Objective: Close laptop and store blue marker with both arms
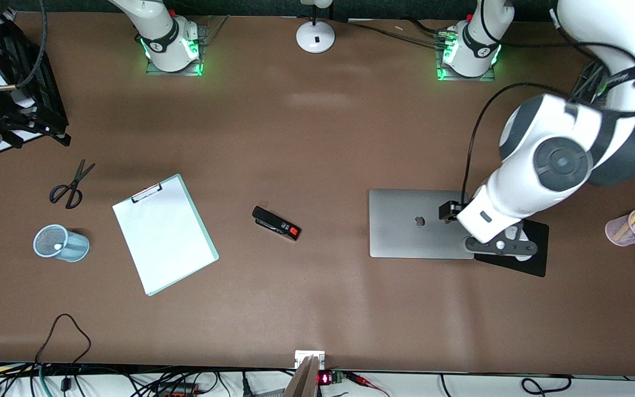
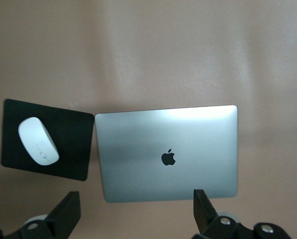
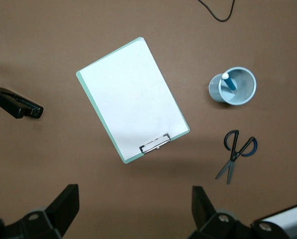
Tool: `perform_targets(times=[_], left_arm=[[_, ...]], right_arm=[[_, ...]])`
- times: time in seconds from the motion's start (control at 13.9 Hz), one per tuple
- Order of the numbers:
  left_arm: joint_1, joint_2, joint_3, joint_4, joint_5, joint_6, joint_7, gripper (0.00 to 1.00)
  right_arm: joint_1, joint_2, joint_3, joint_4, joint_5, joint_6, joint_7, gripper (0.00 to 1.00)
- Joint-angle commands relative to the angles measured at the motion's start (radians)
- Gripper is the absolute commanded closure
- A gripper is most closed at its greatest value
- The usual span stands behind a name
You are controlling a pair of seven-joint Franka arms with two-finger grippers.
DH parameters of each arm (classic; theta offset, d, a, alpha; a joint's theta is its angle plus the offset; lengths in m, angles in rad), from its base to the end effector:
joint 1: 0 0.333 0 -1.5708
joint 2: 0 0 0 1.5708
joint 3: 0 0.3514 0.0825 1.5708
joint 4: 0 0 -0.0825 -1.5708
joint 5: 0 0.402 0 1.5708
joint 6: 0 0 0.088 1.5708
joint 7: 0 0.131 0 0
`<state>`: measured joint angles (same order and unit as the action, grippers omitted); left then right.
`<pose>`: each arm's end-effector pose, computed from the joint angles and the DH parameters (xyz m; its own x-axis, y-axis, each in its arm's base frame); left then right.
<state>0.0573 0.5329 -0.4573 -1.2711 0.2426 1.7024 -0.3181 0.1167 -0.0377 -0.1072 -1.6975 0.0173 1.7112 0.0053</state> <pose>0.7066 -0.1886 0.4689 0.9966 -0.0692 -0.0442 -0.0704 -0.9971 -0.0275 0.5716 0.0064 0.6073 0.9987 0.0016 0.0510 0.0027 -0.9998 -0.0215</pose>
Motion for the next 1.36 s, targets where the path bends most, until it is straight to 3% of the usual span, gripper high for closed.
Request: perform_targets(times=[0.0,0.36,0.43,0.57,0.72,0.79,1.01,1.29], left_arm=[[0.012,-0.045,-0.009,0.044,-0.022,-0.092,0.044,0.00],[0.025,-0.157,0.011,0.049,-0.103,-0.201,0.080,0.00],[0.024,-0.212,0.044,0.017,-0.103,-0.204,0.132,0.00],[0.012,-0.328,0.164,-0.107,-0.190,-0.188,0.250,0.00],[-0.019,-0.425,0.349,-0.225,-0.319,-0.164,0.315,0.00],[-0.028,-0.465,0.398,-0.272,-0.322,-0.138,0.330,0.00],[-0.017,-0.569,0.413,-0.402,-0.316,-0.106,0.323,0.00],[-0.030,-0.551,0.408,-0.400,-0.312,-0.132,0.310,0.00]], right_arm=[[0.000,-0.017,0.014,0.021,-0.011,-0.050,0.139,0.00],[-0.002,-0.033,0.012,0.018,-0.010,-0.102,0.039,0.00],[0.000,-0.039,0.012,0.015,-0.010,-0.113,0.035,0.00],[0.003,-0.050,0.015,0.016,-0.010,-0.128,0.028,0.00],[0.003,-0.053,0.015,0.018,-0.010,-0.137,-0.008,0.00],[0.003,-0.053,0.015,0.019,-0.011,-0.146,-0.011,0.00],[0.001,-0.053,0.009,0.025,-0.010,-0.154,-0.013,0.00],[-0.002,-0.048,0.009,0.042,-0.003,-0.154,-0.014,0.00]])
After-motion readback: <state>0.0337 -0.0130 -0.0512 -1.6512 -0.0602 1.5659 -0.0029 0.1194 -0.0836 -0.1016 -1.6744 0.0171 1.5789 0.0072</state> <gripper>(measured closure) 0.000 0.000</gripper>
